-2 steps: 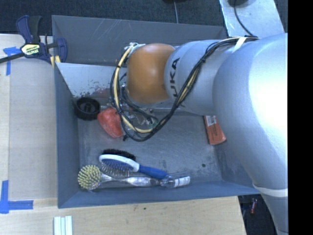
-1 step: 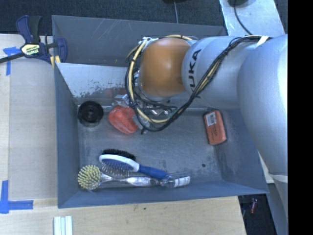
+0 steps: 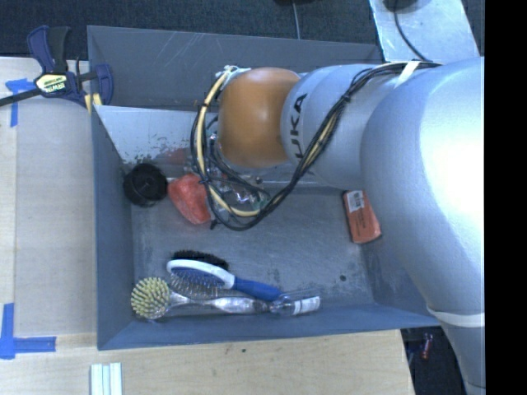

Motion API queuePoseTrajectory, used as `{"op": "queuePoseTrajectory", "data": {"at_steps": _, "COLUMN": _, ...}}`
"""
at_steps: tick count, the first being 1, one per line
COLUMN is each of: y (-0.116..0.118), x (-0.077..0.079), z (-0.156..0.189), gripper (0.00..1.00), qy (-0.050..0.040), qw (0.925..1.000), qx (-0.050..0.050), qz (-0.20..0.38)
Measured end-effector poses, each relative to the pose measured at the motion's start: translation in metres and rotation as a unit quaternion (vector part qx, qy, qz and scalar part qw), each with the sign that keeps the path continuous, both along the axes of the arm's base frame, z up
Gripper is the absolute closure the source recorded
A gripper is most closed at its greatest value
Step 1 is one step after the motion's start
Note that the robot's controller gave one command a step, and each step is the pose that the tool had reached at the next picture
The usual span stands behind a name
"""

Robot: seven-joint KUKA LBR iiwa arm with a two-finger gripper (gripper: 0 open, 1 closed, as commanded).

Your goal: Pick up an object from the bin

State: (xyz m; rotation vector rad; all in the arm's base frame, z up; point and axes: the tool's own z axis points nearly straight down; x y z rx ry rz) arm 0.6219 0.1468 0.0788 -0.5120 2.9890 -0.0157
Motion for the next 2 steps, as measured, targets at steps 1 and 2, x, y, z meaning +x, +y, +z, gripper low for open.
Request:
{"op": "queuePoseTrajectory", "data": {"at_steps": 1, "y": -0.0057, "x": 0.0027, "z": 0.0006, "gripper": 1.00, "qy": -0.0107, "qw": 0.9886, "qx": -0.010, "qz": 0.150}}
{"op": "queuePoseTrajectory", "data": {"at_steps": 2, "y": -0.0054, "x": 0.0023, "z": -0.0002, "gripper": 1.00, "qy": -0.0033, "qw": 0.9999, "qx": 0.001, "qz": 0.015}}
